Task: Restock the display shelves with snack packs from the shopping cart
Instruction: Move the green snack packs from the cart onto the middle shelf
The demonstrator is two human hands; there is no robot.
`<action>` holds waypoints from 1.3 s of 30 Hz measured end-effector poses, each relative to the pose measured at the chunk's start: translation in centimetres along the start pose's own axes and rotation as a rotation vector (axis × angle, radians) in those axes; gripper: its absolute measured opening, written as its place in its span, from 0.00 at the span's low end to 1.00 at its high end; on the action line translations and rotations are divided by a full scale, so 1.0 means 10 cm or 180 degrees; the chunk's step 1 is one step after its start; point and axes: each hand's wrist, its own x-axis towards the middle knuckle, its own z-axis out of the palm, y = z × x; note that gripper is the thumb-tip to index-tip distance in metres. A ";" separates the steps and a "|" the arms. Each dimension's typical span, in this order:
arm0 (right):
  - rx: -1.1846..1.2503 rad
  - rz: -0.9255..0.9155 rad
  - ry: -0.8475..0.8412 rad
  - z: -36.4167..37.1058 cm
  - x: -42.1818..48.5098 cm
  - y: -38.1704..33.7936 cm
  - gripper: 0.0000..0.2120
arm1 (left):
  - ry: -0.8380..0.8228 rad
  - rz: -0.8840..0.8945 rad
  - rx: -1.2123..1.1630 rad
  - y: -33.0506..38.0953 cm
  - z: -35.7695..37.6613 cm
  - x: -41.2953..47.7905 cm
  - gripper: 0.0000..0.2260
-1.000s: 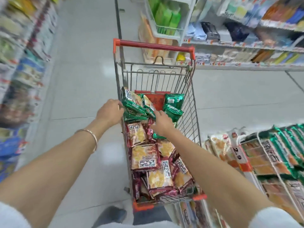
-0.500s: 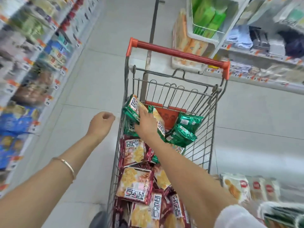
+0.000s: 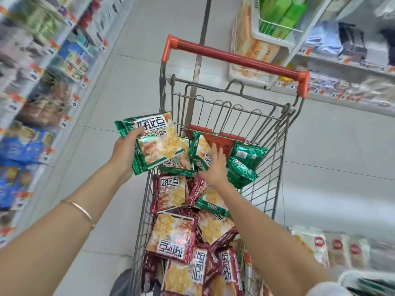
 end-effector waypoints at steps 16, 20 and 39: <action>0.0845 0.0358 -0.0629 -1.55 -0.30 -1.00 0.13 | -0.0216 0.0176 0.0214 -0.01 0.24 -0.35 0.26; 0.0267 0.0126 -0.0240 -1.56 -0.56 -1.45 0.21 | -0.0474 -0.0027 0.0269 -0.09 0.46 -0.41 0.43; 0.0328 0.0822 -0.0469 -0.93 -2.09 -0.84 0.26 | -0.1703 -0.1504 0.0716 -0.44 -0.07 -1.15 0.40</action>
